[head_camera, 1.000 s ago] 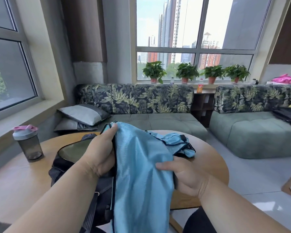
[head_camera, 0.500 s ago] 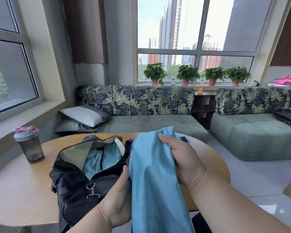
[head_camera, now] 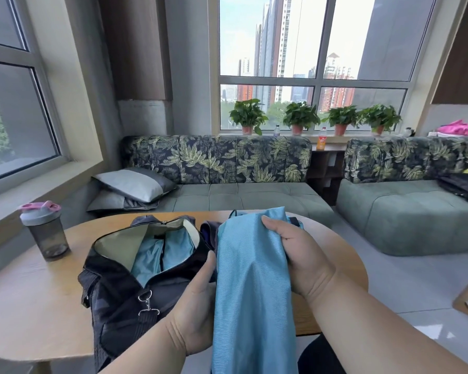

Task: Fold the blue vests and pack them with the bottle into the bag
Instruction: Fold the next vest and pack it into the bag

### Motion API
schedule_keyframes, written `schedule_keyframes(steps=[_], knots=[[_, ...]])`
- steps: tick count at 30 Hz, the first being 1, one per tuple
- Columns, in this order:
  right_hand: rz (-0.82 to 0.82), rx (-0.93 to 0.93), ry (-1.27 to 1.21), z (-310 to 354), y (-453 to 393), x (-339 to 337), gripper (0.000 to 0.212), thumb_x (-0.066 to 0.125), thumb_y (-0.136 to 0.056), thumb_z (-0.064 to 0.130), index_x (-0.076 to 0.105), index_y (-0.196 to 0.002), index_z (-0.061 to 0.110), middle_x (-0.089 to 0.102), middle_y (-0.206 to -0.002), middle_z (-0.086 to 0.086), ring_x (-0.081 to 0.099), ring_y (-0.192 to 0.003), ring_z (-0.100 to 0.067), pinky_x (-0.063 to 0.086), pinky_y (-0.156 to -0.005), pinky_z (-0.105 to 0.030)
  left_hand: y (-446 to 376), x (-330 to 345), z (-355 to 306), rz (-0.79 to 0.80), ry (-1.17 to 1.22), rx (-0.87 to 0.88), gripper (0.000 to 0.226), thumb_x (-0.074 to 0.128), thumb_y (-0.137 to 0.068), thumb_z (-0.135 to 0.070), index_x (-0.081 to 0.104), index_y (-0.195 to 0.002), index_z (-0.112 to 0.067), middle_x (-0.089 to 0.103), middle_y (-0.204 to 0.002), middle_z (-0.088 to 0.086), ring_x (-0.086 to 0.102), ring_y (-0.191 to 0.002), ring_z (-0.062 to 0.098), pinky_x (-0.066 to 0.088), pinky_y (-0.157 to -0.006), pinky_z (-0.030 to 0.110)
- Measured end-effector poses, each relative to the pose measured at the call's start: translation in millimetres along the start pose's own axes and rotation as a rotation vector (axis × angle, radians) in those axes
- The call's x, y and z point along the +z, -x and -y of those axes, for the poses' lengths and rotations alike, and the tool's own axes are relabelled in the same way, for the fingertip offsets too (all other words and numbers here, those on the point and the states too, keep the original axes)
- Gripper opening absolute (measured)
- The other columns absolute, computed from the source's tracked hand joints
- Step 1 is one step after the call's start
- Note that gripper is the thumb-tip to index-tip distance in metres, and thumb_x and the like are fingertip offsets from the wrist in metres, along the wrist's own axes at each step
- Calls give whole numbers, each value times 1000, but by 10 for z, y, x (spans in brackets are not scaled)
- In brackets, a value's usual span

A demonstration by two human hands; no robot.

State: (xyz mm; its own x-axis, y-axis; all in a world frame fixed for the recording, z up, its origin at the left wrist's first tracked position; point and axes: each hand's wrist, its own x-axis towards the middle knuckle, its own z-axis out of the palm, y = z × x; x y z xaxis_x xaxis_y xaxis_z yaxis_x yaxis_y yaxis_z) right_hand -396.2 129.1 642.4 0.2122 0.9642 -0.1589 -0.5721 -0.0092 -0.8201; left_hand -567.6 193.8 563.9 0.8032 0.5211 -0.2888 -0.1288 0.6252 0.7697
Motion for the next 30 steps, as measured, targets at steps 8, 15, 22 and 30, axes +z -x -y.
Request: schedule_keyframes(steps=[8,15,22,30], knots=[[29,-20,62,125,-9,-215,55,62,-91,32,68,-135,-1,67,-136,-23,70,-113,-34,53,-102,-45,-51,-16,-218,-161,19,173,49,46,-103,-36,70,-136,-9,67,-140,18,61,-132,39,39,-119,53],[96,-40,264,-130,48,-587,51,71,-87,4,64,-137,1,67,-136,-24,63,-128,-42,52,-109,-52,-35,41,-393,-403,-195,214,34,54,-106,-25,74,-116,2,78,-110,22,75,-106,39,56,-102,50],[-21,-144,479,-241,201,-522,34,64,-96,-7,68,-128,3,76,-121,-16,73,-113,-32,59,-98,-42,-34,124,-443,-514,-287,121,26,59,-104,-20,74,-111,0,78,-101,24,76,-87,40,63,-73,48],[-187,-208,412,-222,270,-507,30,73,-95,4,67,-125,6,78,-114,-15,76,-106,-35,59,-96,-52,-31,40,-441,-612,-279,191,24,69,-102,-17,68,-122,-3,79,-99,16,74,-82,33,60,-70,40]])
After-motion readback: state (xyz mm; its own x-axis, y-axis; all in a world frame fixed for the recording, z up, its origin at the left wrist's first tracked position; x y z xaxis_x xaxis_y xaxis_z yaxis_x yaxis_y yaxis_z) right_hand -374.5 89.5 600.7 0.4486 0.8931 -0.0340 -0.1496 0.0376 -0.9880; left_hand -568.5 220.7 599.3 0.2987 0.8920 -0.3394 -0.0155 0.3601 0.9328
